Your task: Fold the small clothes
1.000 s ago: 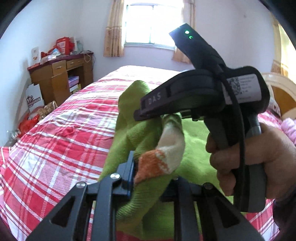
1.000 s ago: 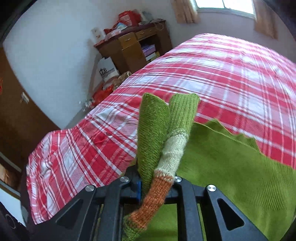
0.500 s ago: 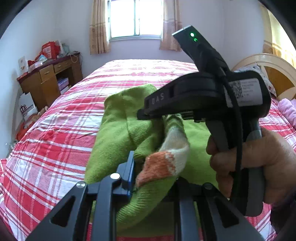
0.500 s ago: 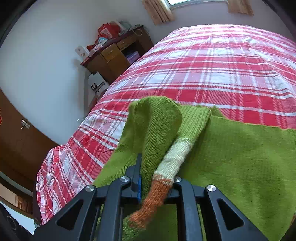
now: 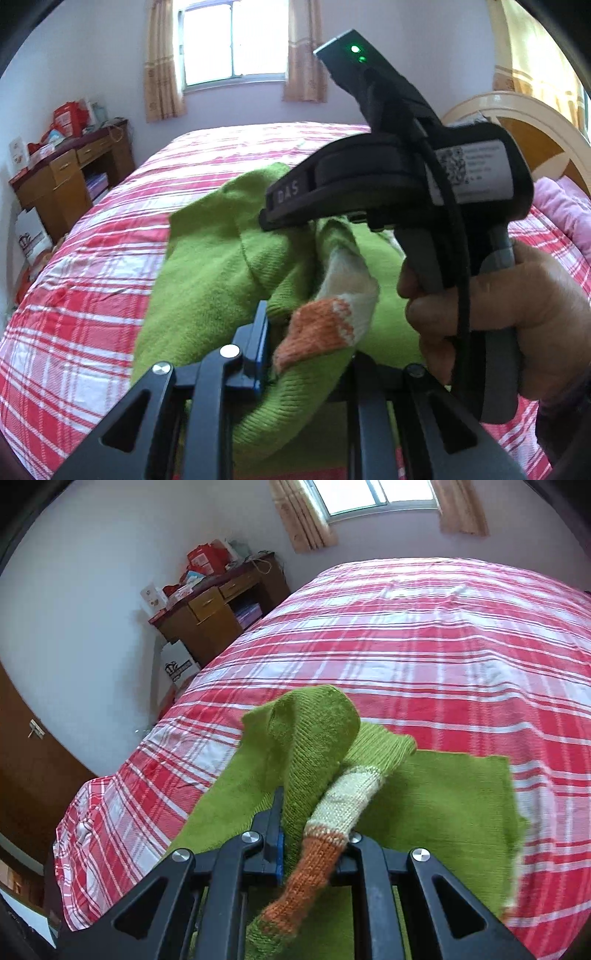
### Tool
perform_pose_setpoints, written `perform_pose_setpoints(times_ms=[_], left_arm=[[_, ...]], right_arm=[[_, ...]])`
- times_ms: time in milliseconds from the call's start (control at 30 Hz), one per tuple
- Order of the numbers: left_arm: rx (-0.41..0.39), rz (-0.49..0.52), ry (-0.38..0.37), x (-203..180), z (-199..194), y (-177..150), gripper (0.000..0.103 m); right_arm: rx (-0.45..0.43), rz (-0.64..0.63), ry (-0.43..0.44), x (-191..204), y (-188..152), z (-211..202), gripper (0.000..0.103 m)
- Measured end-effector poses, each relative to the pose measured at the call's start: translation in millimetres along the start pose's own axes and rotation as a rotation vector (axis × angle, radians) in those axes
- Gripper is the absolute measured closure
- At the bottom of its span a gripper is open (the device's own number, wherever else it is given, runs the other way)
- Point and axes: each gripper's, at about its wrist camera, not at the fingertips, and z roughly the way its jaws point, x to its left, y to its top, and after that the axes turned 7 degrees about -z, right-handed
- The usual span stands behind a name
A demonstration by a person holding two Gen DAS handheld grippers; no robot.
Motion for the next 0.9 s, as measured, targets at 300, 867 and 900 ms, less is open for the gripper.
perform_pose_setpoints(times_ms=[300, 867, 900], left_arm=[[0.041, 0.08, -0.041, -43, 14, -10, 0.084], [0.038, 0.157, -0.094, -45, -20, -33, 0.07], [0.026, 0.164, -0.098, -38, -30, -39, 0.07]], right_arm=[[0.008, 0.064, -0.04, -58, -33, -21, 0.091], [-0.043, 0.314, 0.156, -127, -76, -33, 0.085], [-0.043, 0.336, 0.163, -129, -81, -41, 0.084]])
